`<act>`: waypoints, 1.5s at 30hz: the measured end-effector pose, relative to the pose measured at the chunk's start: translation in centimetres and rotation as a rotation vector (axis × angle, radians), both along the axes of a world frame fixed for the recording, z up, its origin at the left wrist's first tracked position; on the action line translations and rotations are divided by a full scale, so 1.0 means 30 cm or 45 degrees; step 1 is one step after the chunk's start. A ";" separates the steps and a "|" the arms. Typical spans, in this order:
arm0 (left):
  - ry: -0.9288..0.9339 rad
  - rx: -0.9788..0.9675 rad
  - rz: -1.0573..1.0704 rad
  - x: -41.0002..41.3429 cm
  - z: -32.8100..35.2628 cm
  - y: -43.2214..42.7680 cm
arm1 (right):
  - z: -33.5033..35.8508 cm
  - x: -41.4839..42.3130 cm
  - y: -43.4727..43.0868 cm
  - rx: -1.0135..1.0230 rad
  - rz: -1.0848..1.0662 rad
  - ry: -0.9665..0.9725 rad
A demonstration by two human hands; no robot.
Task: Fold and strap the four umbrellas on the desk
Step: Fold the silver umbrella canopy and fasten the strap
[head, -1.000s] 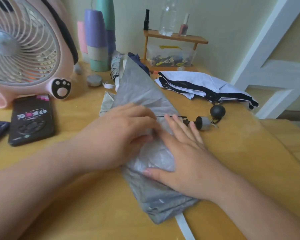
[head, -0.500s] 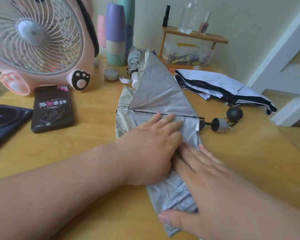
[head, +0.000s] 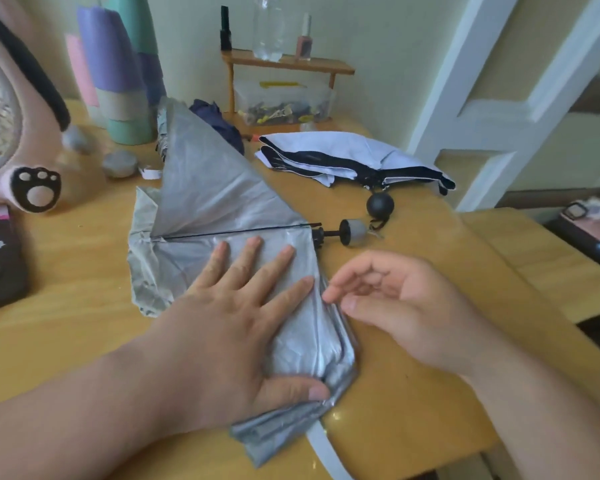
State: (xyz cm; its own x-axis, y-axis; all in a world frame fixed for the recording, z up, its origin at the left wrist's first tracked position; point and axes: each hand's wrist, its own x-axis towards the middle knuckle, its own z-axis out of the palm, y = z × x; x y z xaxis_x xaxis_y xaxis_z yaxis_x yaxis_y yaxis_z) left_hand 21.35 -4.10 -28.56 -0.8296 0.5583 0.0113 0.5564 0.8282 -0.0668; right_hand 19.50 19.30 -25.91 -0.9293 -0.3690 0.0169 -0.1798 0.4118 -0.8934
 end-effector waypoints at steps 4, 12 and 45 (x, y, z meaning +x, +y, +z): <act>0.015 -0.006 0.006 -0.001 -0.003 0.003 | -0.017 0.005 -0.015 -0.050 0.056 0.004; -0.021 0.037 0.026 -0.001 -0.008 0.003 | -0.032 0.003 0.013 -0.071 0.182 -0.077; -0.247 -0.121 -0.050 0.001 0.019 0.022 | 0.100 0.068 -0.125 -0.327 0.508 -0.006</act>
State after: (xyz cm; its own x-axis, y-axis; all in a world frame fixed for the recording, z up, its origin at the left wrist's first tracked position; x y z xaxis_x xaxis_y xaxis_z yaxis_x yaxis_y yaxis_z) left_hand 21.39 -3.44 -27.98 -0.7888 0.5811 -0.2005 0.5982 0.8007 -0.0326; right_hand 21.53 15.56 -22.91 -0.7158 -0.6819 0.1502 -0.2745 0.0770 -0.9585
